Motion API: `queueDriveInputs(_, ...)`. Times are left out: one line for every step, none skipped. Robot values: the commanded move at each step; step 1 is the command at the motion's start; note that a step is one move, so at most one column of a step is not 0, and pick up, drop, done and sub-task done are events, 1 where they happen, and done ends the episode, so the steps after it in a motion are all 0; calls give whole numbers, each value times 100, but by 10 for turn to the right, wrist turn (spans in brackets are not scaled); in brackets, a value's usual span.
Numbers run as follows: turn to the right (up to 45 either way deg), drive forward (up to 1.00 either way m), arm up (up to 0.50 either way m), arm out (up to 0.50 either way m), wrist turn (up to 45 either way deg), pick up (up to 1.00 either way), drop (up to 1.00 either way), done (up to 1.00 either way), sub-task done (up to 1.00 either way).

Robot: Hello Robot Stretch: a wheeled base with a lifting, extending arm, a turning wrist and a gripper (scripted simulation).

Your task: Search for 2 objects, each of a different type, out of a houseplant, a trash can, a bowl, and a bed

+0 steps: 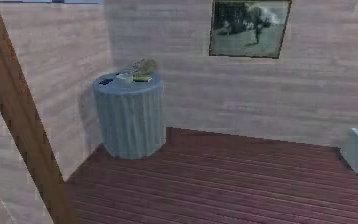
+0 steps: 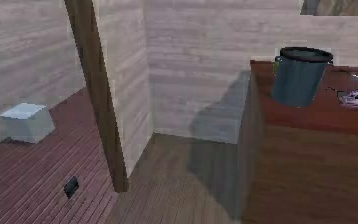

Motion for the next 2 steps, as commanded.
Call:
queueDriveInputs(0,100,0,0,0,0,0,0,0)
queueDriveInputs(-300,0,0,0,0,0,0,0,0)
